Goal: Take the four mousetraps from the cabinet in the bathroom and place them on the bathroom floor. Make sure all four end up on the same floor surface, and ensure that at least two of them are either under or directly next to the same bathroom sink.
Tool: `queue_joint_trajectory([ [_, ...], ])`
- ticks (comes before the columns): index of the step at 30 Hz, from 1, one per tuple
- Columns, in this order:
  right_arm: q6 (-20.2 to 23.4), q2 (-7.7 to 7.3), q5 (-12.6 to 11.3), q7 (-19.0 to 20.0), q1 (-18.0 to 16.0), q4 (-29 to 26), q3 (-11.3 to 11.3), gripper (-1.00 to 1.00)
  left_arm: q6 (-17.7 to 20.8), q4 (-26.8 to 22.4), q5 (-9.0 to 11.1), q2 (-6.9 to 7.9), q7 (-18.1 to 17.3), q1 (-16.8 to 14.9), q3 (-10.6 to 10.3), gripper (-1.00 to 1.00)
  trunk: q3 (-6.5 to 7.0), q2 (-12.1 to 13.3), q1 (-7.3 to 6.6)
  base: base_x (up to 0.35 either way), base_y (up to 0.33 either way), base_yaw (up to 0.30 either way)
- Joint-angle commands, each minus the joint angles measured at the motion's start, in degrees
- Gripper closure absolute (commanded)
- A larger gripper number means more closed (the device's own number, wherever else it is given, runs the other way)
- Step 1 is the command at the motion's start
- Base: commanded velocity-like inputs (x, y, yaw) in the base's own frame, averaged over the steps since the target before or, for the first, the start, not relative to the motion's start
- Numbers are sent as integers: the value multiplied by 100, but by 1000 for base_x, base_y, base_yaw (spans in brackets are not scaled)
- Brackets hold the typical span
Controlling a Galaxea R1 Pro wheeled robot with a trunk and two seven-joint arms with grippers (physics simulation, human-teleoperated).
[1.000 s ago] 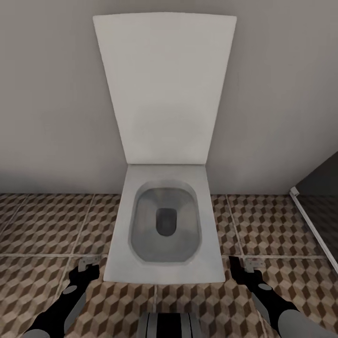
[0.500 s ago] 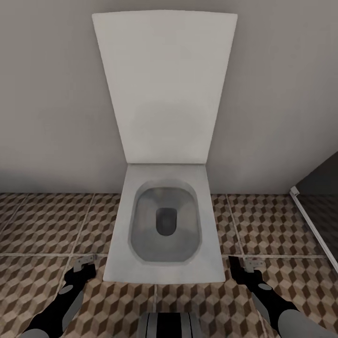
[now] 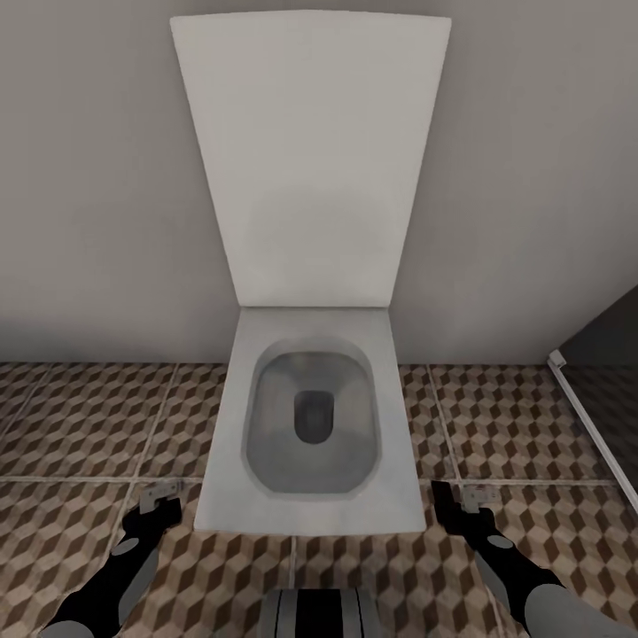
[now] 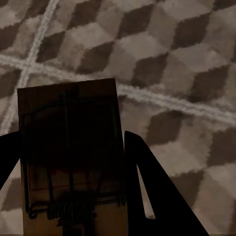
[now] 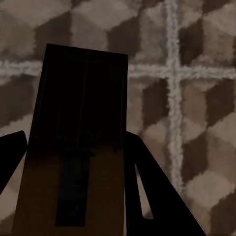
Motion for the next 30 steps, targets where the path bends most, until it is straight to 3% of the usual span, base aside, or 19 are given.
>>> queue_joint_trajectory([
  [1,-19,-1,-13,1,-3,6,10,100,-19,1,25,3,27,0,-13,100,-26,-3,1,0,0,0],
  [12,-18,-1,-10,1,-3,4,18,100,-23,1,25,-13,28,-2,-13,100,-270,-17,30,0,0,0],
  [30,-27,-123,-26,1,-3,-189,-18,100,-6,-54,34,0,-78,-17,-20,100,-270,-17,30,0,0,0],
])
